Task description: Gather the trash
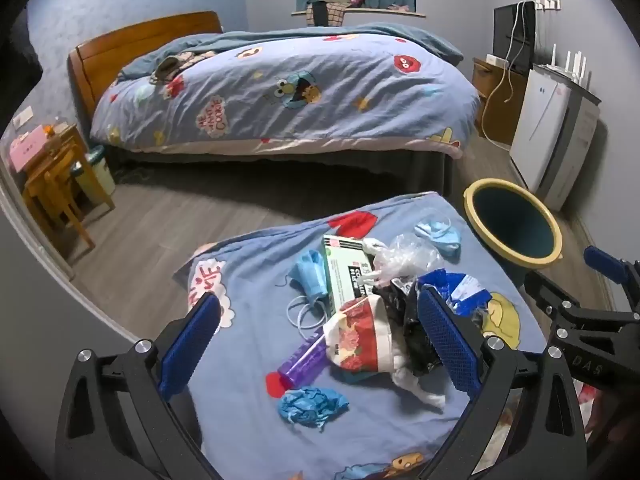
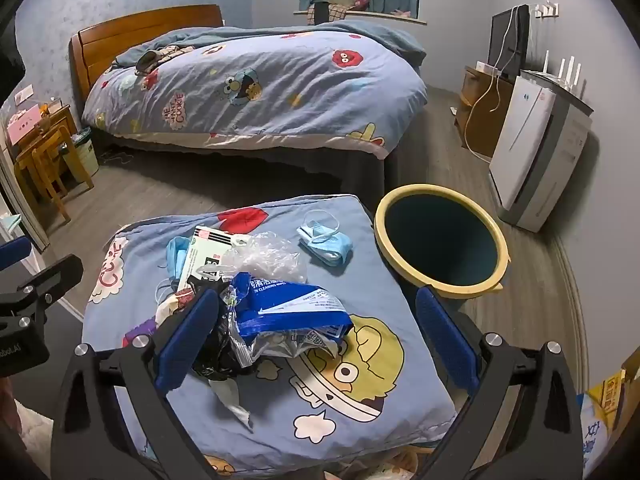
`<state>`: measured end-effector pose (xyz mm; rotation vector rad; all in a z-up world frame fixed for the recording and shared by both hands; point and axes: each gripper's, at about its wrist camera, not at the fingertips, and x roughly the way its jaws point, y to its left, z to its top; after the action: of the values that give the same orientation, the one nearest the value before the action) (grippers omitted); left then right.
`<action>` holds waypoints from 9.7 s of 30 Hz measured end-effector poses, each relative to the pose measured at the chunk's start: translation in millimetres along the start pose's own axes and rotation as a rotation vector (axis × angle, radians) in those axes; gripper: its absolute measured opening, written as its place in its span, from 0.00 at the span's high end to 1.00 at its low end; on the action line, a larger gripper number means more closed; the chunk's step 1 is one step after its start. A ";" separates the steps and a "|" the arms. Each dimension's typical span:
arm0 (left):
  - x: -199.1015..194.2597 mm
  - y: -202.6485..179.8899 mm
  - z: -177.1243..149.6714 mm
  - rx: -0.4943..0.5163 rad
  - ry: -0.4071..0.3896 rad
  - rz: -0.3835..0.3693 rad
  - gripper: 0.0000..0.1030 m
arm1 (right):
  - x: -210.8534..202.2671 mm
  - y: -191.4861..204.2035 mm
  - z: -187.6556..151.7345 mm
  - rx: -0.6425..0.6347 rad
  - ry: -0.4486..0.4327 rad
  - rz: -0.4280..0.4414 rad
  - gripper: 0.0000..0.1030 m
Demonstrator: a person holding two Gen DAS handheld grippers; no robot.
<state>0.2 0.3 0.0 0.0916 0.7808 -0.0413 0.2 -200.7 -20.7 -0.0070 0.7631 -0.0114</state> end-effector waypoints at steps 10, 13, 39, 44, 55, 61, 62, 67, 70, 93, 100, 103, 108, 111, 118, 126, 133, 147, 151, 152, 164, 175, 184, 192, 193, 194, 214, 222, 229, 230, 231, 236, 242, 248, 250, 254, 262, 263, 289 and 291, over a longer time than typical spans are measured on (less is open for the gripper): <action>0.0 -0.1 0.2 -0.004 -0.004 -0.004 0.05 | -1.3 -2.7 1.8 -0.004 -0.004 -0.006 0.05; 0.2 -0.3 0.4 -0.004 -0.004 -0.004 0.05 | -0.9 -3.8 1.8 0.001 0.001 -0.003 0.05; 0.1 0.4 0.4 -0.009 -0.003 -0.008 0.05 | 1.1 -0.2 -0.6 -0.002 -0.001 -0.015 0.05; 0.0 0.4 0.5 -0.010 -0.004 -0.008 0.05 | 1.2 0.3 -1.0 -0.004 -0.002 -0.013 0.05; 0.2 0.7 0.6 -0.011 -0.001 -0.010 0.05 | 1.6 0.9 -2.7 -0.001 -0.001 -0.015 0.05; 0.2 0.8 0.6 -0.011 -0.001 -0.009 0.05 | 1.7 0.6 -2.5 -0.001 0.001 -0.014 0.05; 0.3 0.8 0.6 -0.012 -0.001 -0.010 0.05 | 1.7 0.6 -2.5 0.000 0.001 -0.014 0.05; 0.3 0.9 0.8 -0.012 0.000 -0.009 0.05 | 2.3 0.1 -3.0 0.001 0.001 -0.014 0.05; 0.3 0.9 0.6 -0.012 0.000 -0.011 0.05 | 2.5 0.3 -2.9 -0.001 0.003 -0.014 0.05; 20.5 5.4 -5.5 -0.033 -0.002 0.002 0.05 | 49.8 -17.4 -1.3 0.105 0.138 0.060 0.05; 46.2 20.1 -8.1 -0.079 0.090 0.002 0.05 | 79.8 -12.0 -16.1 0.190 0.249 0.171 0.06; 48.9 23.5 -9.3 -0.077 0.105 0.001 0.05 | 78.3 11.8 -21.0 0.114 0.262 0.231 0.16; 51.0 24.8 -7.1 -0.074 0.111 -0.005 0.05 | 88.7 39.8 -29.7 0.015 0.305 0.244 0.46; 52.4 21.7 -7.3 -0.058 0.114 -0.007 0.05 | 93.8 43.8 -34.3 -0.023 0.328 0.217 0.65; 56.1 2.3 -7.2 -0.013 0.115 -0.042 0.05 | 81.0 21.9 -18.5 0.027 0.298 0.218 0.78; 79.7 -51.4 -23.9 0.086 0.167 -0.142 0.11 | 74.1 -17.1 2.1 0.178 0.272 0.241 0.79; 94.0 -97.1 -36.4 0.132 0.204 -0.245 0.21 | 74.8 -47.7 6.4 0.302 0.277 0.237 0.79; 99.7 -166.3 -63.5 0.295 0.248 -0.319 0.29 | 58.7 -108.9 48.3 0.328 0.248 0.240 0.79; 107.8 -166.8 -67.0 0.260 0.278 -0.324 0.32 | 57.1 -112.8 61.6 0.248 0.216 0.220 0.79; 106.2 -166.5 -65.9 0.240 0.279 -0.351 0.32 | 57.6 -115.3 62.7 0.246 0.208 0.218 0.79; 160.7 -187.8 -58.0 0.159 0.357 -0.360 0.59 | 65.4 -142.0 66.9 0.337 0.189 0.254 0.79; 144.0 -183.6 -28.3 0.161 0.273 -0.366 0.93 | 59.2 -148.3 69.2 0.330 0.142 0.230 0.79; 117.5 -172.0 37.7 0.142 0.145 -0.341 0.93 | 60.9 -175.0 79.0 0.361 0.079 0.184 0.79; 124.0 -198.5 69.3 0.208 0.095 -0.317 0.93 | 82.6 -236.1 74.9 0.476 0.053 0.137 0.79; 125.1 -204.1 74.4 0.217 0.087 -0.320 0.93 | 85.5 -243.8 74.1 0.486 0.052 0.129 0.79; 125.7 -207.2 76.0 0.222 0.082 -0.321 0.93 | 88.3 -251.0 73.1 0.496 0.050 0.123 0.79; 191.1 -316.4 86.4 0.435 0.040 -0.286 0.92 | 150.4 -306.8 55.1 0.589 0.100 0.238 0.79; 208.7 -325.0 85.1 0.433 0.037 -0.275 0.92 | 169.5 -306.3 48.4 0.632 0.147 0.278 0.78; 213.3 -326.3 91.0 0.422 0.023 -0.275 0.85 | 171.5 -306.0 47.9 0.647 0.151 0.280 0.72; 212.8 -325.2 91.9 0.417 0.020 -0.274 0.83 | 171.3 -306.7 47.4 0.649 0.150 0.279 0.69; 212.7 -324.7 92.3 0.416 0.020 -0.274 0.83 | 171.3 -307.0 47.3 0.652 0.148 0.278 0.69; 210.5 -323.0 91.5 0.422 0.003 -0.254 0.60 | 170.3 -311.1 46.3 0.664 0.142 0.263 0.59; 206.6 -321.4 89.6 0.423 -0.017 -0.242 0.33 | 168.2 -314.9 45.4 0.665 0.133 0.231 0.42; 187.8 -303.7 91.5 0.396 -0.045 -0.217 0.13 | 159.2 -317.5 47.9 0.680 0.106 0.194 0.21; 176.4 -289.7 91.5 0.375 -0.048 -0.211 0.11 | 154.5 -315.0 50.0 0.682 0.096 0.177 0.13; 151.6 -252.2 88.4 0.333 -0.048 -0.193 0.09 | 146.1 -299.3 59.2 0.643 0.083 0.151 0.05; 99.1 -148.2 73.5 0.243 -0.041 -0.086 0.07 | 132.2 -227.0 80.5 0.439 0.090 0.119 0.06; 92.8 -132.1 71.8 0.227 -0.041 -0.067 0.07 | 130.5 -218.0 82.5 0.417 0.091 0.121 0.06; 107.3 17.5 -90.8 -0.081 0.324 0.023 0.06 | 128.9 -11.1 54.9 0.138 0.273 0.133 0.06; 115.8 13.0 -97.6 -0.059 0.369 0.003 0.07 | 132.1 -7.4 47.9 0.178 0.286 0.141 0.06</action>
<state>14.9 22.4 -149.6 0.0444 1.1500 0.0016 128.7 -209.7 -77.3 0.2223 1.0447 0.0551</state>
